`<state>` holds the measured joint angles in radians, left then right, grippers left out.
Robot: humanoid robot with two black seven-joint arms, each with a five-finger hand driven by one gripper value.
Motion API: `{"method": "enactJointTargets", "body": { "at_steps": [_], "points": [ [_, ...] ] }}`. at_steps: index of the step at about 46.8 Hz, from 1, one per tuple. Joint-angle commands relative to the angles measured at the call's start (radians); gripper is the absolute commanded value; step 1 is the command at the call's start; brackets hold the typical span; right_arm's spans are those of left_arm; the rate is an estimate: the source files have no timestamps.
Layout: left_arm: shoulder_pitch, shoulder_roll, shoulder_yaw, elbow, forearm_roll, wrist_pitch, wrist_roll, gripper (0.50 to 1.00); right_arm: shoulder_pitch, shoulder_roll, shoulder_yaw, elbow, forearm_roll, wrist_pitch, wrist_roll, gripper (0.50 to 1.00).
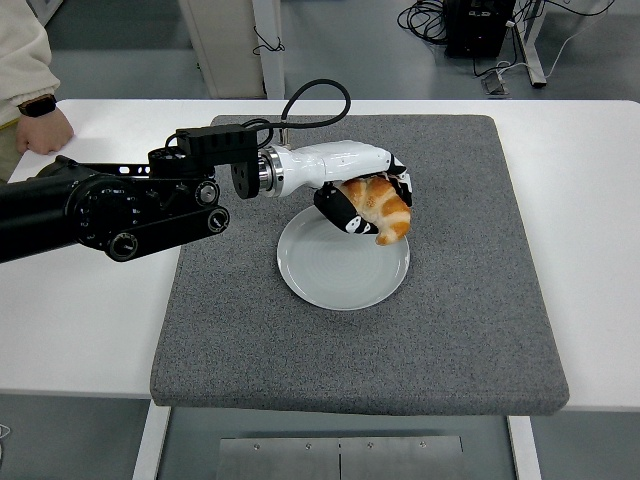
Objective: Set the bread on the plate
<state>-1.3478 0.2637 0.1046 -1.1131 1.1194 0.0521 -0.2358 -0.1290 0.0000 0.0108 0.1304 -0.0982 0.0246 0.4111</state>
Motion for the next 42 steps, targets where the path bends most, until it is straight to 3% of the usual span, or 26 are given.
{"method": "enactJointTargets", "body": {
  "at_steps": [1,16,42],
  "points": [
    [0.010,-0.001,0.001,0.004,0.000,0.005,0.000,0.500,0.002,0.000,0.000,0.000,0.000,0.000,0.000,1.000],
    [0.075,-0.060,0.001,0.032,0.025,0.029,0.000,0.500,0.000,0.000,0.000,0.000,0.000,0.000,0.000,1.000],
    [0.130,-0.061,0.006,0.098,0.079,0.043,-0.004,0.500,0.000,0.000,0.000,0.000,0.000,0.000,0.000,1.000]
  ]
}}
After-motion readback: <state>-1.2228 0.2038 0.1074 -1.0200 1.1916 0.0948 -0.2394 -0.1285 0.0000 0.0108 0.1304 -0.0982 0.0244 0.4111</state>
